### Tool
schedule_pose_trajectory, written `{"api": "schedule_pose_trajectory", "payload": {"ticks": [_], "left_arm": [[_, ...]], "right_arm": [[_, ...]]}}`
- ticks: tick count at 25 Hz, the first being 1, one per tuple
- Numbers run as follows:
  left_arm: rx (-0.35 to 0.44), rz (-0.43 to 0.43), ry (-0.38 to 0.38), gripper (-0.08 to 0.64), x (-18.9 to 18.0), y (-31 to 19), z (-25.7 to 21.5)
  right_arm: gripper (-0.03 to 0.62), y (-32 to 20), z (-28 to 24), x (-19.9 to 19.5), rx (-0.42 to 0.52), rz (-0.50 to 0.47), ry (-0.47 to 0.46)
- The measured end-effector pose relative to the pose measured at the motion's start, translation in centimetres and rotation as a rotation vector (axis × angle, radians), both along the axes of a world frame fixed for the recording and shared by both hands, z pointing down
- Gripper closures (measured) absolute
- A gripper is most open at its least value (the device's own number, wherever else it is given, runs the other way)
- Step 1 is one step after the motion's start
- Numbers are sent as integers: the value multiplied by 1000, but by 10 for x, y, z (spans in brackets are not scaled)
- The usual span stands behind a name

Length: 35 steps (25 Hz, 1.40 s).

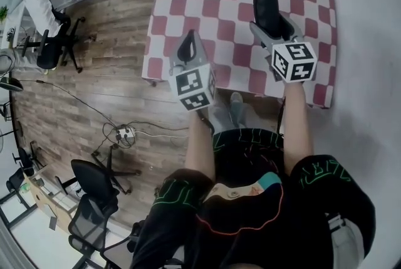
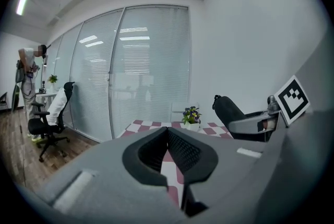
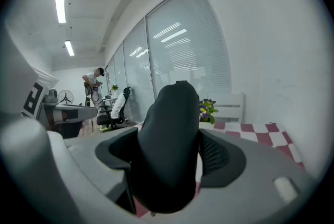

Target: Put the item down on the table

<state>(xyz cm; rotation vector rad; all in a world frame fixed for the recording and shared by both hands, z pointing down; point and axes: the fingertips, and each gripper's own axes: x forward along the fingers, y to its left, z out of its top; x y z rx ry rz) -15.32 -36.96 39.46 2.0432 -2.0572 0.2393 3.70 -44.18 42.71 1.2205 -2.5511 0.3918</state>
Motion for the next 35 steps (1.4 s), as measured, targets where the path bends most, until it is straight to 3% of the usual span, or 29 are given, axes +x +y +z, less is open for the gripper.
{"api": "schedule_pose_trajectory", "payload": {"ticks": [9,26,35], "left_arm": [[-72,58,28,551,11,-15,32],[-251,107,91,551,-21,-57,109],[-261,120,117,551,-36,-81,122]], "right_arm": [[230,-6,29,-15,-62,-39,51],[230,-44,106,-81,-206,-126,163],[229,-56,139,-99,-275,-193,296]]}}
